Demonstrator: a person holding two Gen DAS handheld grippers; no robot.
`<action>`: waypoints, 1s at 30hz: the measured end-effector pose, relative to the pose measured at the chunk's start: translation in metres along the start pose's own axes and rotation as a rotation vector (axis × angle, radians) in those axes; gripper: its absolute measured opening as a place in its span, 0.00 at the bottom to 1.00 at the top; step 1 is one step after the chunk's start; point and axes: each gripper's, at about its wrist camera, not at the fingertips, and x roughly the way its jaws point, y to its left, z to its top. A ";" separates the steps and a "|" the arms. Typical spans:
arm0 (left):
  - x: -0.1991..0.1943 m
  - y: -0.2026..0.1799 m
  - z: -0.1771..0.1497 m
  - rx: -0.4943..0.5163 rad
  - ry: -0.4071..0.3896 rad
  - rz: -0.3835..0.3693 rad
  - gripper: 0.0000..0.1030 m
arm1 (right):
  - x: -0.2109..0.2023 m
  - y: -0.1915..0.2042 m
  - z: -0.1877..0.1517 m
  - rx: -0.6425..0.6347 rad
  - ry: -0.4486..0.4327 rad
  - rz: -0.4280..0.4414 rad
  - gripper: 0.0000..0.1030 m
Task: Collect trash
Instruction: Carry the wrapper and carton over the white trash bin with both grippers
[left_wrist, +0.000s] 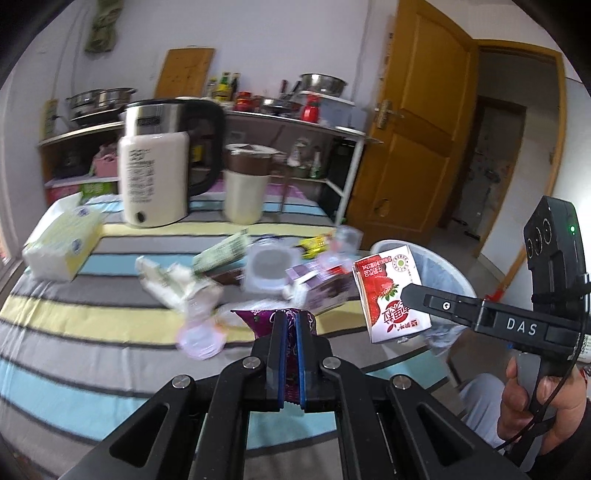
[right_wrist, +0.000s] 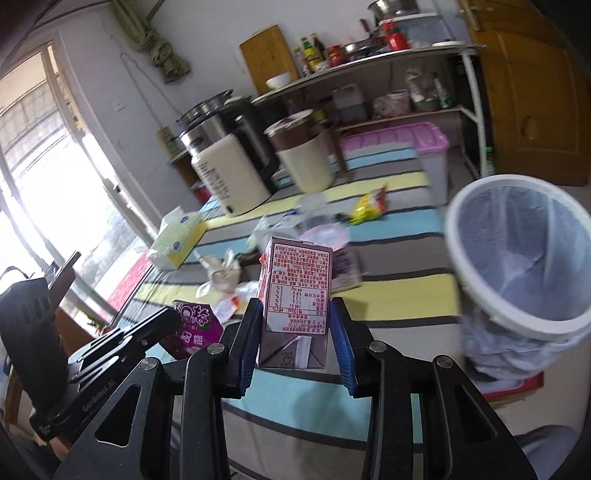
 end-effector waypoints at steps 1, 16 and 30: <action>0.002 -0.004 0.002 0.006 0.000 -0.012 0.04 | -0.004 -0.003 0.000 0.004 -0.008 -0.008 0.37; 0.071 -0.106 0.050 0.138 0.016 -0.198 0.04 | -0.053 -0.098 0.014 0.118 -0.118 -0.179 0.37; 0.159 -0.162 0.060 0.168 0.126 -0.291 0.04 | -0.053 -0.174 0.014 0.203 -0.107 -0.344 0.37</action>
